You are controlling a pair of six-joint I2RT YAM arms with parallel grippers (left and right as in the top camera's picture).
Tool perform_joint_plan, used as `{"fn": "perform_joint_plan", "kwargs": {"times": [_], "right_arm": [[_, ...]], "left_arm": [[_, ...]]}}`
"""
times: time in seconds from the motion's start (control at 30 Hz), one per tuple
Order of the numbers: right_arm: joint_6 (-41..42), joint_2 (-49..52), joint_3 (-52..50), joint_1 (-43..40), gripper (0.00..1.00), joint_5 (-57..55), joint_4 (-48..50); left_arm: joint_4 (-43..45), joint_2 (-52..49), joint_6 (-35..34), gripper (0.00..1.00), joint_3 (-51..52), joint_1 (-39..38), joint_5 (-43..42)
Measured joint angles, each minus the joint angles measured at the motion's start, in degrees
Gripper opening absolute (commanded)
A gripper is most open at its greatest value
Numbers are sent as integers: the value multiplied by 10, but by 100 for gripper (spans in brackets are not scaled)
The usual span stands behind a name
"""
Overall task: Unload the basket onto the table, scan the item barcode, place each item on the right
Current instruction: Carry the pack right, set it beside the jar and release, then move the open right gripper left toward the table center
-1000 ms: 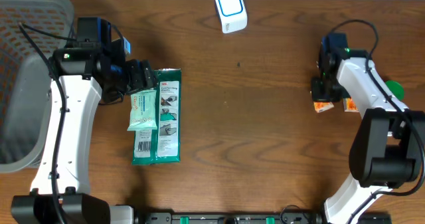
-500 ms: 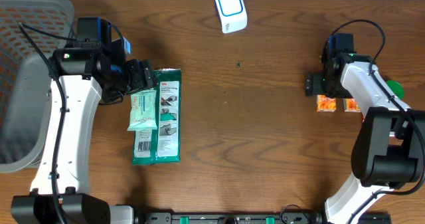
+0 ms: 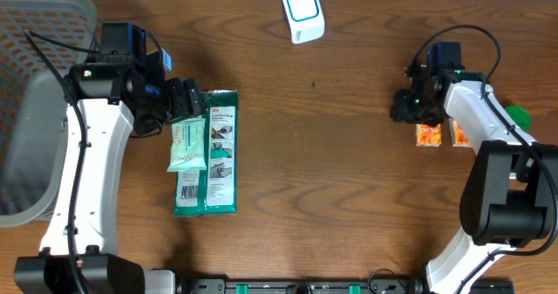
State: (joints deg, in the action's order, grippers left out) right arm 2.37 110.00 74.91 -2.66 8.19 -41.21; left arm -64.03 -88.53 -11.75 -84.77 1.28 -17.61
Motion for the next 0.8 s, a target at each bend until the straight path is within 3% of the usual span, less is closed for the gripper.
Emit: {"fn": "perform_joint_plan", "kwargs": {"times": [0.23, 0.4, 0.8], "right_arm": [[1, 0, -32, 0, 25, -7, 68], [-1, 0, -75, 0, 14, -81, 89], [0, 0, -76, 0, 18, -242, 56]], "left_arm": [[0, 0, 0, 89, 0, 0, 0], [0, 0, 0, 89, 0, 0, 0], [0, 0, 0, 89, 0, 0, 0]]}}
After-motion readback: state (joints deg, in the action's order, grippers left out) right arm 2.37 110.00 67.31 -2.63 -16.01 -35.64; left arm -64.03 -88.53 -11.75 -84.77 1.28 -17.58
